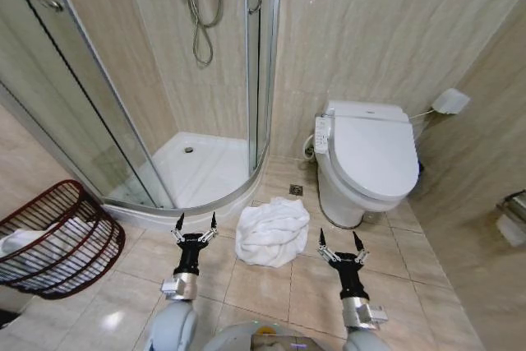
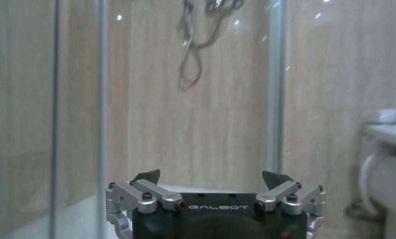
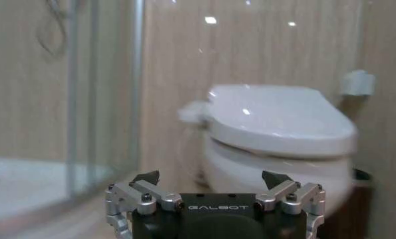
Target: Discard the used towel into the hamper.
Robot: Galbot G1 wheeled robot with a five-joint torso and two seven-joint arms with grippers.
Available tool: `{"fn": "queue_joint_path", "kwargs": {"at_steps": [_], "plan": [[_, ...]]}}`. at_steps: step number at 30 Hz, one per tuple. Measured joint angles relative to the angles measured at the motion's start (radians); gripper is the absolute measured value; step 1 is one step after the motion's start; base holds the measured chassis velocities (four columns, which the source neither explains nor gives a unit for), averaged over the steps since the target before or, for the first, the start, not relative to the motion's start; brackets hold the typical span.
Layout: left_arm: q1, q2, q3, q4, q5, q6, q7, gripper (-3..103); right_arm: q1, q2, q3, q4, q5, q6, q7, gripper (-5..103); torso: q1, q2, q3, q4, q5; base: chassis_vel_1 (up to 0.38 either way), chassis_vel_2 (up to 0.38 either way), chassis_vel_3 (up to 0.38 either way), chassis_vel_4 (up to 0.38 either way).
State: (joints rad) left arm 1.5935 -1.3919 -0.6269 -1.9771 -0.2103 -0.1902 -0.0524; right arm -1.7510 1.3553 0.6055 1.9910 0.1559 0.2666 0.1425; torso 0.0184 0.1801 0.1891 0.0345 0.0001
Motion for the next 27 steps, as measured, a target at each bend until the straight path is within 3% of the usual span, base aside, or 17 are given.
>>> {"fn": "queue_joint_path", "kwargs": {"at_steps": [3, 7, 17, 21, 27], "plan": [[-0.052, 0.048, -0.051, 0.033, -0.078, 0.059, 0.022, 100, 0.038, -0.05, 0.089, -0.062, 0.064, -0.032, -0.022, 100, 0.0, 0.0, 0.0, -0.0003, 0.0001, 0.0, 0.0, 0.0, 0.0], [-0.064, 0.043, -0.048, 0.04, -0.103, 0.065, 0.059, 100, 0.078, -0.042, 0.104, -0.081, 0.082, -0.043, -0.034, 100, 0.0, 0.0, 0.0, -0.0002, 0.0, 0.0, 0.0, 0.0, 0.0], [-0.016, 0.017, -0.006, 0.04, -0.041, 0.051, 0.094, 100, 0.114, -0.006, 0.064, -0.077, 0.044, -0.051, -0.101, 100, 0.0, 0.0, 0.0, -0.0002, 0.0, 0.0, 0.0, 0.0, 0.0], [0.032, -0.012, 0.006, 0.032, 0.001, 0.027, 0.095, 100, 0.163, 0.01, 0.029, -0.083, 0.045, -0.097, -0.11, 100, 0.0, 0.0, 0.0, -0.0001, -0.0001, 0.0, 0.0, 0.0, 0.0], [0.074, -0.03, -0.003, 0.043, 0.0, -0.007, 0.096, 100, 0.232, 0.006, -0.01, -0.102, 0.075, -0.195, -0.111, 100, 0.0, 0.0, 0.0, 0.0001, -0.0002, 0.0, 0.0, 0.0, 0.0]]}}
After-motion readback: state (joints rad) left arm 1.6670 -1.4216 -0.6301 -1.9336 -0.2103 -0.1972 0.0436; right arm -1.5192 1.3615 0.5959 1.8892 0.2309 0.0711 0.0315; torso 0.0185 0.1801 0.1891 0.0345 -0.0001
